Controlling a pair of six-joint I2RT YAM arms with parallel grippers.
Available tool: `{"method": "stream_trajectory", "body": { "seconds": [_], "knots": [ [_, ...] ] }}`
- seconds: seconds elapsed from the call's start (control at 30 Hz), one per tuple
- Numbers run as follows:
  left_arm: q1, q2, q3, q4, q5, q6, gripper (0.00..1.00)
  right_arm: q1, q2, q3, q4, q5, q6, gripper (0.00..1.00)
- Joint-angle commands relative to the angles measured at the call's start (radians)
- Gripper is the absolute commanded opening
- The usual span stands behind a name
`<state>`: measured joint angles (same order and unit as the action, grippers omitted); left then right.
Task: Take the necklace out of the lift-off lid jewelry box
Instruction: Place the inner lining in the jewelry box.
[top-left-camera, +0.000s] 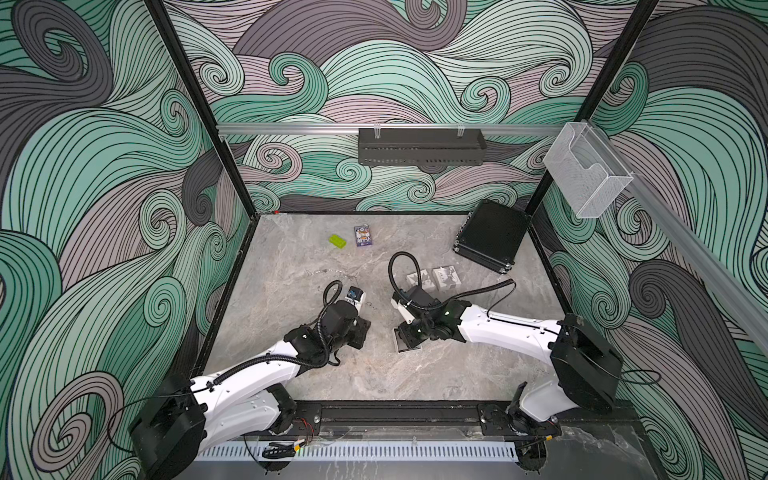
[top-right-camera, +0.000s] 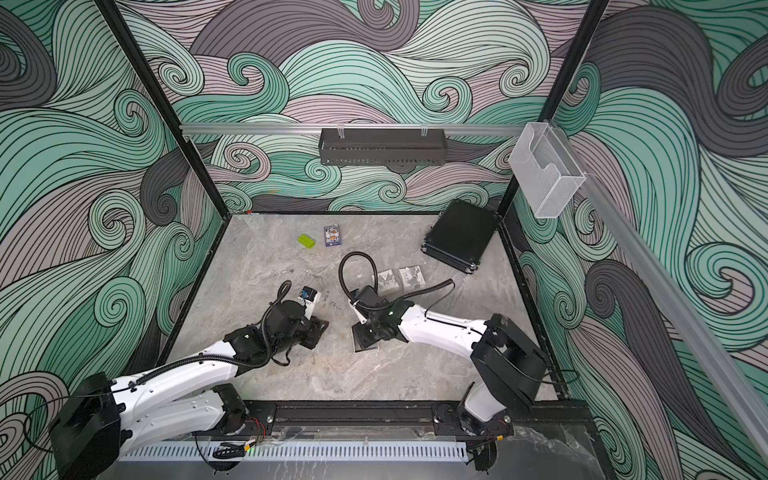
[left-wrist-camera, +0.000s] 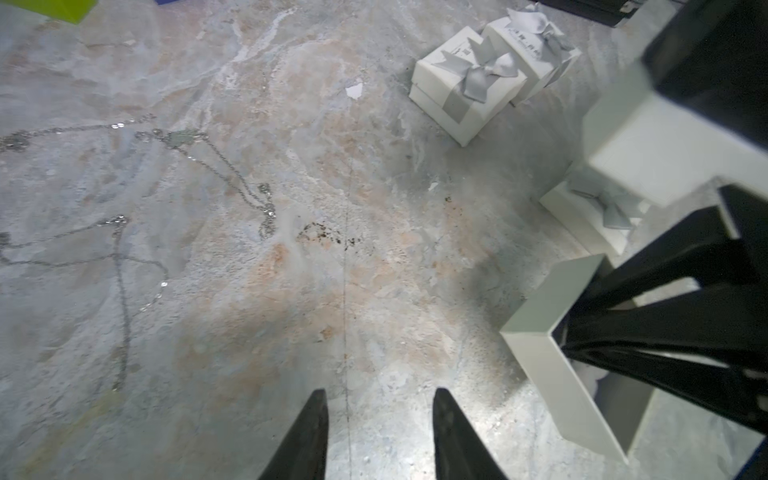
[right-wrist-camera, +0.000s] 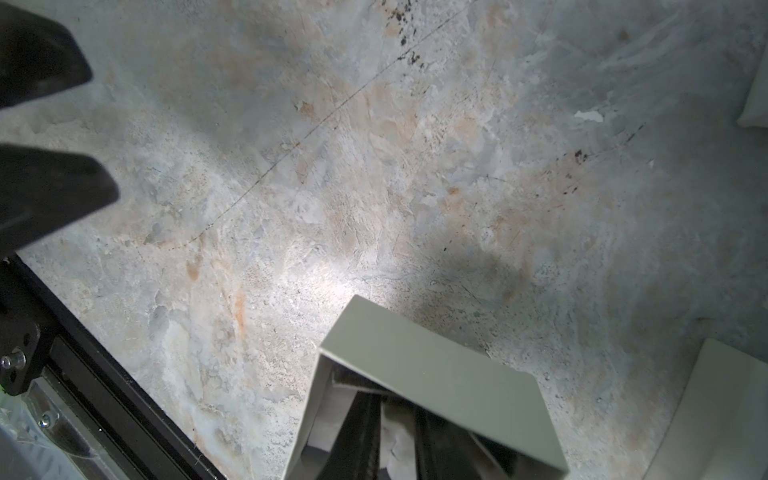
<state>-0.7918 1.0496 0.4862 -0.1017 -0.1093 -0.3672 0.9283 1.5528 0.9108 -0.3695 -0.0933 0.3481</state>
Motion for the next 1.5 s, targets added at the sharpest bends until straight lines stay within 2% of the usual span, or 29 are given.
{"method": "stream_trajectory", "body": {
  "seconds": [0.0,0.13,0.27,0.43,0.57,0.73,1.1,1.47],
  "knots": [
    [0.005,0.025,-0.022,0.093,0.114,-0.023,0.43,0.004,0.009,-0.017,0.052,0.003,-0.002,0.19],
    [0.004,0.08,-0.038,0.184,0.178,-0.06,0.43,0.005,0.004,-0.032,0.076,-0.005,-0.001,0.23],
    [0.002,0.122,-0.034,0.214,0.176,-0.073,0.41,0.004,-0.014,-0.045,0.075,-0.003,0.001,0.26],
    [0.002,0.113,-0.038,0.195,0.113,-0.086,0.41,0.004,-0.021,-0.058,0.1,0.05,0.005,0.17],
    [0.002,0.114,-0.034,0.186,0.113,-0.083,0.41,0.004,0.02,-0.036,0.126,0.098,0.006,0.11],
    [0.001,0.137,-0.045,0.214,0.128,-0.1,0.4,0.004,0.076,-0.009,0.163,0.118,0.008,0.08],
    [-0.017,0.189,-0.099,0.304,0.12,-0.134,0.39,0.004,0.101,-0.005,0.214,0.133,0.014,0.05],
    [-0.048,0.18,-0.113,0.362,0.12,-0.149,0.38,0.004,0.093,-0.008,0.237,0.133,0.021,0.04]
  ]
}}
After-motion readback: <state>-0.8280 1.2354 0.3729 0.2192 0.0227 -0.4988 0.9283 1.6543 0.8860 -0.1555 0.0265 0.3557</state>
